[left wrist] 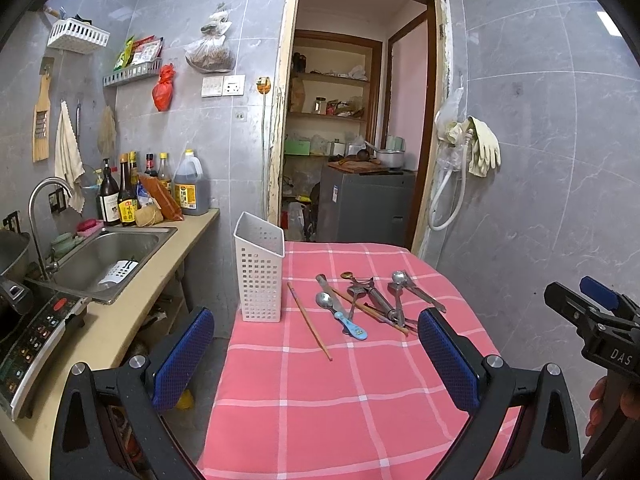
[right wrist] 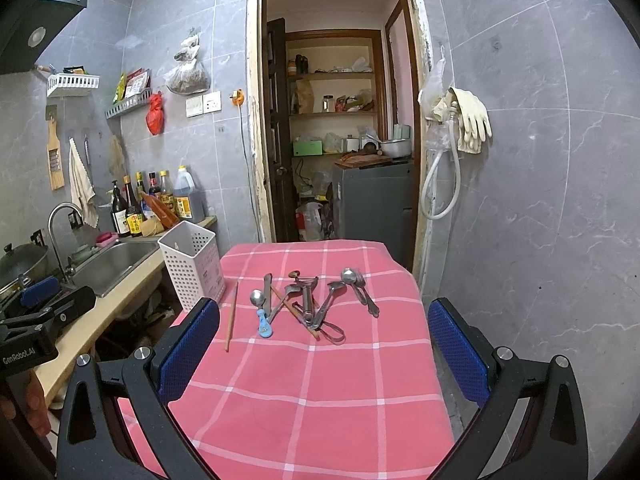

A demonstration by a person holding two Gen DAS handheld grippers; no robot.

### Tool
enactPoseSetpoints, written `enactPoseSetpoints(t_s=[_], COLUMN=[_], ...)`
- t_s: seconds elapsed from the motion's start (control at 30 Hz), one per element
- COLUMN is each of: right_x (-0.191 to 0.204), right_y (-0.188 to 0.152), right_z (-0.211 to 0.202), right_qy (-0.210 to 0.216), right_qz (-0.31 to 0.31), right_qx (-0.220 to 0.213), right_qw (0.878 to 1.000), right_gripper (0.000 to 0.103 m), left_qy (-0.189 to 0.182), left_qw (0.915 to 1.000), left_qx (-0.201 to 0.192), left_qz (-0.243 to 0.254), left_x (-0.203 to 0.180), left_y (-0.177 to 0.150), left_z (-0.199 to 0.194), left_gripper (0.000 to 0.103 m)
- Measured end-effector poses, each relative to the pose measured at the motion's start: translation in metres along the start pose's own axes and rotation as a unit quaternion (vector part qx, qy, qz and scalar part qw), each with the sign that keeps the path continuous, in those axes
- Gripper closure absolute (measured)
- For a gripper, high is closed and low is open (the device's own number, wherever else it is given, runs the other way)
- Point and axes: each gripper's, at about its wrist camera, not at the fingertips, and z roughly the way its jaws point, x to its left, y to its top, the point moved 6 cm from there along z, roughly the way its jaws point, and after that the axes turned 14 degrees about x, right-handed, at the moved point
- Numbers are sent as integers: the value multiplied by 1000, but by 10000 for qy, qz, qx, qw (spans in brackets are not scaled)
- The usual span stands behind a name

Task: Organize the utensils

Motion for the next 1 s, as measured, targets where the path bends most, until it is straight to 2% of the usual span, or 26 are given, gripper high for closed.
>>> enactPoseSetpoints(t_s=[1.0], right_x=[15], right_y=[0], right_z=[21], right_qy=[-72], right_qz=[-22], right_qx=[134], right_qw=[9999], right_gripper=[1], left_qy=[-76], left_qw=[9999], left_qx=[112], left_qz=[-72], left_x=[17], left_y=[2], left_z=[19], left_gripper=[0])
